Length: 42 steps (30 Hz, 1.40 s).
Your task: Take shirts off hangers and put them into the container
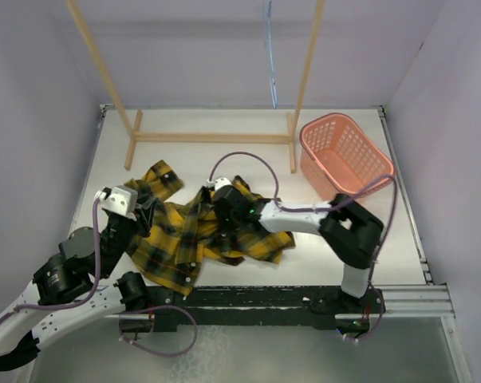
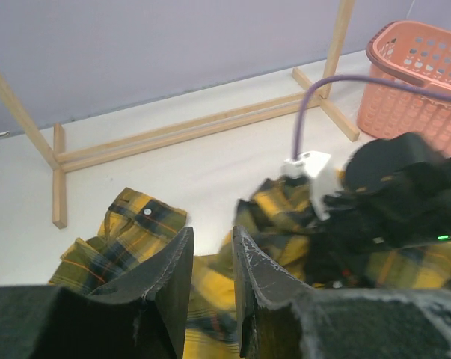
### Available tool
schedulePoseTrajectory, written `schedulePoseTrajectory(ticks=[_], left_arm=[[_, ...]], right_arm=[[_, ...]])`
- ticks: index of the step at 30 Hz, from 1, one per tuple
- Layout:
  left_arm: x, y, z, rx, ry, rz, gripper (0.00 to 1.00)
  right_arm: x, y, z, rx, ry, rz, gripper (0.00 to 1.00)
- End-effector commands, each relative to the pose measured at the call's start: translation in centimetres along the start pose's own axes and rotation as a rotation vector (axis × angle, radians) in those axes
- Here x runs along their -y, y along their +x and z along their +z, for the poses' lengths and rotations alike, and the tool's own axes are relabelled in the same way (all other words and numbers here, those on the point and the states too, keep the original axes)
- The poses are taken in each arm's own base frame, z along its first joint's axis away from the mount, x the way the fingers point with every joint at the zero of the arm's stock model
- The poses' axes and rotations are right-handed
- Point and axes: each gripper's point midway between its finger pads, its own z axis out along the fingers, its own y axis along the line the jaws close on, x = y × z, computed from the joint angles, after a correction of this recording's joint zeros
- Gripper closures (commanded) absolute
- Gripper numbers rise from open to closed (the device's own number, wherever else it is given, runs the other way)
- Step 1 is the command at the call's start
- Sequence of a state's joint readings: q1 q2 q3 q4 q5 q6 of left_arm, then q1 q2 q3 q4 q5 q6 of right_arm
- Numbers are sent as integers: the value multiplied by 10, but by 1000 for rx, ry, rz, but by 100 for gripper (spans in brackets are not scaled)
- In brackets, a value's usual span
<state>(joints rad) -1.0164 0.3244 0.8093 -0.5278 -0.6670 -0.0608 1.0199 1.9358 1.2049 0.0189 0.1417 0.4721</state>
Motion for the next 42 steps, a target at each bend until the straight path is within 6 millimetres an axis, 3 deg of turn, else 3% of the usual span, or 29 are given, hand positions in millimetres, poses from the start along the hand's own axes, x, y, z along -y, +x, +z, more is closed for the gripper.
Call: schedulePoseTrajectory(ticks=[1,6,9,12,17,23,29,36,42], left_arm=[[-4,-10,-3,36,-9,-35,69],[-2,-13,-5,49,8,-45,69],[-1,-14,-5,52,17,-46,69],[2,-14,-4,49,27,-47,69],[4,-14,-3,48,39,-48,69],[8,-13,-3,43,53,-47,69],[11,-12,-2,42,67,-49,69],[16,-12,0,38,89,-46,69],[20,-10,1,27,98,-43,69]], right_arm=[[40,-37,-96,163,76,128,100],[103,-76,-222,361,79,268,100],[127,-110,-314,524,177,277,100],[152,-124,-372,587,344,286,100],[168,-177,-469,812,474,311,100],[192,-227,-551,944,729,284,100],[204,-258,-630,1089,925,247,100],[216,-272,-720,1234,1244,254,100],[214,-266,-775,1424,1314,371,100]])
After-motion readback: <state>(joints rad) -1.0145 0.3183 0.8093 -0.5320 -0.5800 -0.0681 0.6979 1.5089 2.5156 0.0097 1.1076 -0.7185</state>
